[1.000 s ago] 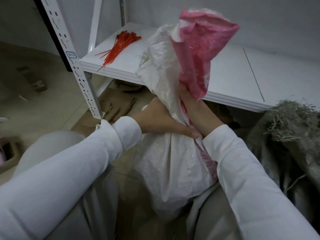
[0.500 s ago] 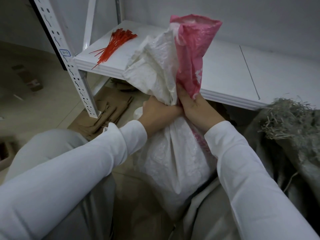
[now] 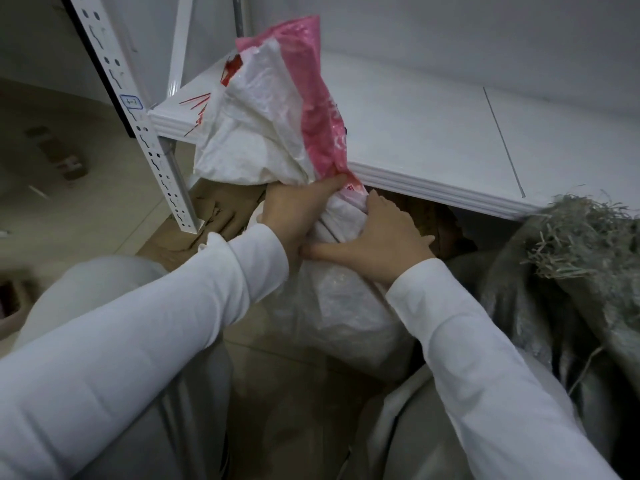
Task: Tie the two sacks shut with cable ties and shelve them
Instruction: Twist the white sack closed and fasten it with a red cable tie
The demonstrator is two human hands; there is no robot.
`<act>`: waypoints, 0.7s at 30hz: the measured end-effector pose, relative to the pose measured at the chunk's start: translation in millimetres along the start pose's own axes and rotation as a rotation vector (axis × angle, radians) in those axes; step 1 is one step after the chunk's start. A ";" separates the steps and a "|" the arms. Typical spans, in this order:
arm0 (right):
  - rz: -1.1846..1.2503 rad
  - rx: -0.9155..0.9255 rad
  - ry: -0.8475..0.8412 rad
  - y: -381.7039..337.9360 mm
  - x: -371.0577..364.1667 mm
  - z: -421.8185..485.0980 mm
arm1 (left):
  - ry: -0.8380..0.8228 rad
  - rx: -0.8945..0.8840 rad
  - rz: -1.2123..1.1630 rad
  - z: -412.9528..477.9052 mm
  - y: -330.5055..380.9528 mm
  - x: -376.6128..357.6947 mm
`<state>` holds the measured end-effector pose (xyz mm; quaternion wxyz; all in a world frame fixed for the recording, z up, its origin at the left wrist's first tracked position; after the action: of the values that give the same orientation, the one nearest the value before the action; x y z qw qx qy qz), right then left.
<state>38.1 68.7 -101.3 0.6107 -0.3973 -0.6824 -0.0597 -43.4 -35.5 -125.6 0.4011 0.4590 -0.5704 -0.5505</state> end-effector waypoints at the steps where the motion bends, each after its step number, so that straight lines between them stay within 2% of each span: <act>1: 0.003 -0.021 -0.021 2.4 -1.8 1.6 | 0.001 -0.015 -0.027 -0.4 -1.0 -1.7; 5: 0.069 -0.029 -0.062 1.8 -5.2 6.2 | -0.046 -0.070 0.050 -5.4 -2.7 -10.6; 10: 0.097 0.013 -0.002 -6.4 -0.6 7.0 | -0.065 -0.201 0.193 -7.1 12.8 -6.4; 15: 0.052 -0.030 0.148 -4.4 19.6 14.5 | -0.116 -0.301 0.388 -11.8 30.6 -9.5; 17: 0.022 -0.025 0.232 -6.4 25.5 15.8 | -0.111 -0.287 0.343 -14.8 30.7 -9.9; 21: -0.047 0.148 0.312 -16.5 32.0 19.3 | -0.097 -0.208 0.233 -19.7 24.6 -11.4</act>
<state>14.8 83.5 -71.2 0.7352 -0.3209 -0.5910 -0.0845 -23.5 -30.3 -99.1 0.4796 0.3188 -0.5784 -0.5778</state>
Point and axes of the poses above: each hand's wrist, its own z-axis towards the middle knuckle, its own x-axis out of the back of the hand, y = z × x, the point moved 8 cm from there along z, towards the middle knuckle, and after that the axes turned 14 degrees about -x, right-handed, at the moved point
